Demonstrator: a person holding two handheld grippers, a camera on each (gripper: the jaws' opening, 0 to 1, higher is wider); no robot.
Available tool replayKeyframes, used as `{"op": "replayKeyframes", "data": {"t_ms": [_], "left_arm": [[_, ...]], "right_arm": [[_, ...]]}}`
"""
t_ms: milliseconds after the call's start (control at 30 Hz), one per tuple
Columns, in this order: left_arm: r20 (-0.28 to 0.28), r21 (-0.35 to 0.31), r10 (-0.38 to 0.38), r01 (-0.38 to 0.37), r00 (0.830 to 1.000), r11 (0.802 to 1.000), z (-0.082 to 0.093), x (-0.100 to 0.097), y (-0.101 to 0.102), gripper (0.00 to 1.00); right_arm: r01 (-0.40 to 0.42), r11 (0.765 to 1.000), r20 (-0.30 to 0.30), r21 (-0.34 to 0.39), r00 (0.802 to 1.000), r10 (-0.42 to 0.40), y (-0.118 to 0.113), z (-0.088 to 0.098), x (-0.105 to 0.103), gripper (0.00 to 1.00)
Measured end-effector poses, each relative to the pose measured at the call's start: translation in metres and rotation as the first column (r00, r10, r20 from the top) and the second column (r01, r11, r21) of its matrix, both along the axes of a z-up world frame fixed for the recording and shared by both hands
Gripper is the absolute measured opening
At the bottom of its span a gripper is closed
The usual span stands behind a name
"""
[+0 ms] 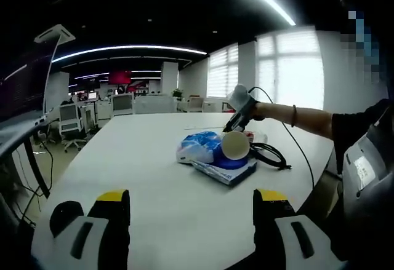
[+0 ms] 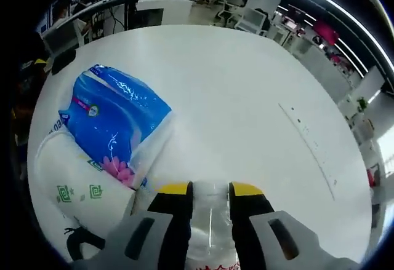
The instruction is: Arrange the tabletop items into an orderly group along one side of the table until the central work area is clear of visible clutter.
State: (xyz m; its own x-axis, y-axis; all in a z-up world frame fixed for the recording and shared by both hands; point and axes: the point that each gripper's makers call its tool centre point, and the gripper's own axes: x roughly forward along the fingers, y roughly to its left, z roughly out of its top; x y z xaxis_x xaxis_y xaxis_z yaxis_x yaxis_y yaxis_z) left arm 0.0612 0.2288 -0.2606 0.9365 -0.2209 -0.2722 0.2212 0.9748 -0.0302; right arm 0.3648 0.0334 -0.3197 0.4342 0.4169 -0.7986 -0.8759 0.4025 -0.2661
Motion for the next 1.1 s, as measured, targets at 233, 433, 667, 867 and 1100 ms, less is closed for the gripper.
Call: {"op": "replayKeyframes", "data": {"t_ms": [233,433,667,867,1100], "left_arm": [[0.004,-0.006,-0.004,0.004,1.000,1.000,0.002,0.002,-0.001,0.81],[0.004,0.001,-0.022,0.022,1.000,1.000,0.004,0.005,-0.008,0.81],[0.023,-0.010,-0.027,0.027,0.999,1.000,0.011,0.007,-0.013,0.81],[0.029,0.001,-0.050,0.050,0.998,0.999,0.015,0.007,-0.022,0.81],[0.023,0.007,-0.074,0.073,0.997,0.997,0.016,0.004,-0.030,0.81]], "right_arm": [[0.030,0.998,0.025,0.047,0.999,-0.031,-0.005,0.011,0.001,0.20],[0.048,0.995,0.053,0.086,0.997,-0.053,-0.010,0.027,0.001,0.20],[0.118,0.973,0.140,0.200,0.979,-0.148,-0.029,0.063,0.006,0.20],[0.134,0.951,0.169,0.280,0.968,-0.186,-0.044,0.086,0.011,0.20],[0.129,0.941,0.200,0.311,0.960,-0.198,-0.053,0.102,0.004,0.20]]}}
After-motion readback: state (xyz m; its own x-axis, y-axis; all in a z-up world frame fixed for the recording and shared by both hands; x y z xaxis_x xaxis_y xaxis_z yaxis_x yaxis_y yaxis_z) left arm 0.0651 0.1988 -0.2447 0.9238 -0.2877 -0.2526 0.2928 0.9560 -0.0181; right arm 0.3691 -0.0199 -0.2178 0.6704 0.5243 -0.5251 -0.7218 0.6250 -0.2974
